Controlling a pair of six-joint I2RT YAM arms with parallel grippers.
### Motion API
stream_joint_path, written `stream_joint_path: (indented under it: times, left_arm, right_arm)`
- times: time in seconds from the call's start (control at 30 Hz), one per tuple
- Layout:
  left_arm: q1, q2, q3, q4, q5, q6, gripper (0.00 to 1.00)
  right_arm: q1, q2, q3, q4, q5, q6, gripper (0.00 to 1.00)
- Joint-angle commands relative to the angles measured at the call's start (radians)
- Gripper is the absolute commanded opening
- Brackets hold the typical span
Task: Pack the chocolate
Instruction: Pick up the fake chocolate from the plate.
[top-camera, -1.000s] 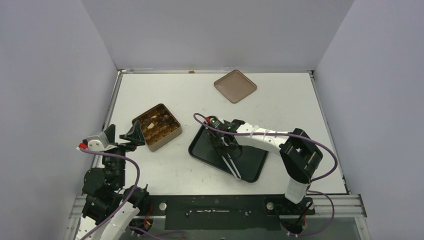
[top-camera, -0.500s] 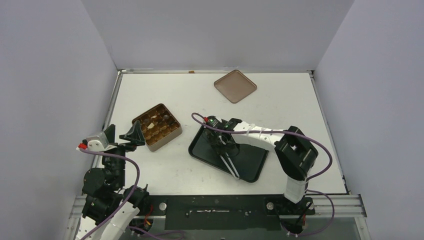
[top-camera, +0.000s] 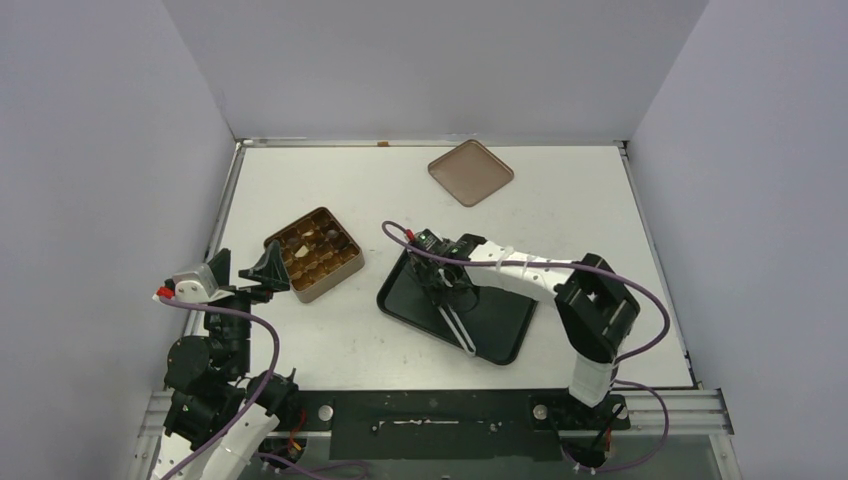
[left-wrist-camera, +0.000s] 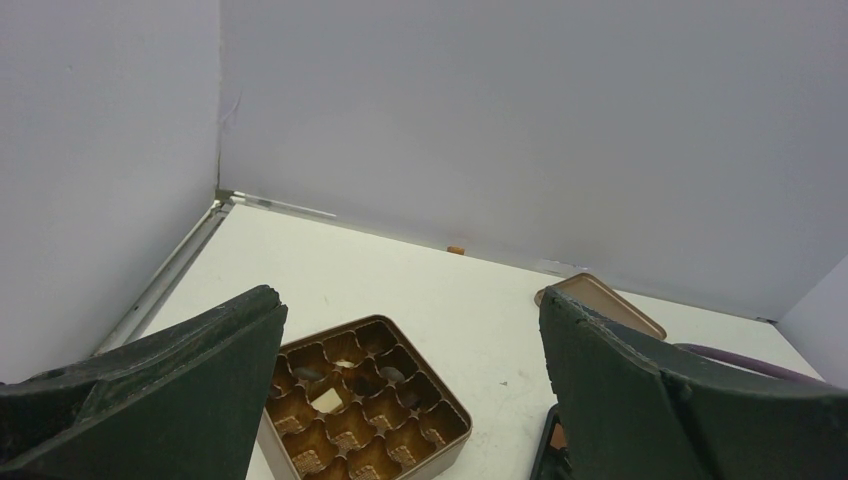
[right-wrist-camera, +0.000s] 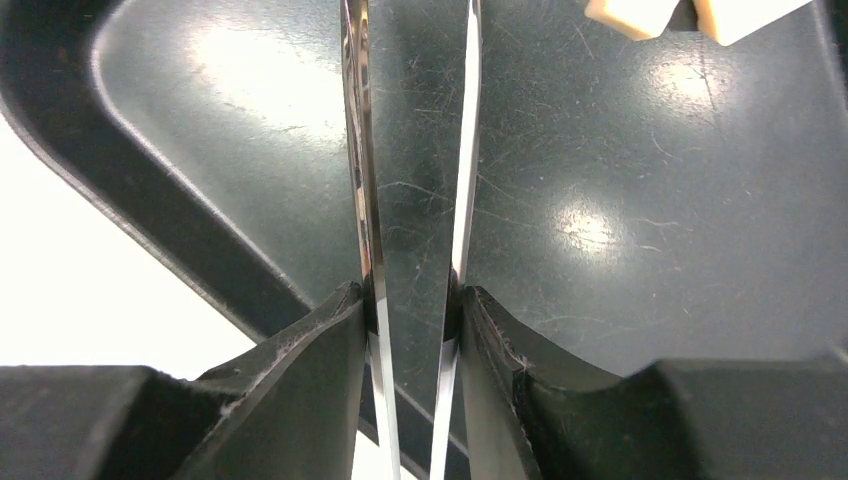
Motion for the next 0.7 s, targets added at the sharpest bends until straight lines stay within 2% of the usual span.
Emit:
stream_joint_path:
  times: [0.0, 0.2, 0.37, 0.67]
  left_arm:
    - [-0.004, -0.008, 0.007, 0.018, 0.004, -0.005, 0.97]
    - [-0.001, -0.008, 0.007, 0.018, 0.003, -0.005, 0.97]
    - [0.002, -0.01, 0.008, 0.018, 0.0, -0.005, 0.97]
    - [0.003, -0.014, 0.012, 0.013, -0.014, -0.005, 0.97]
  right_arm:
    - [0.021, -0.123, 0.012, 0.01, 0.022, 0.023, 0.17]
    - [0.028, -0.158, 0.048, 0.026, 0.014, 0.032, 0.16]
    - [0.04, -0.134, 0.118, 0.106, -0.042, -0.005, 0.16]
    - [0.078, 0.056, 0.329, 0.15, -0.104, -0.043, 0.18]
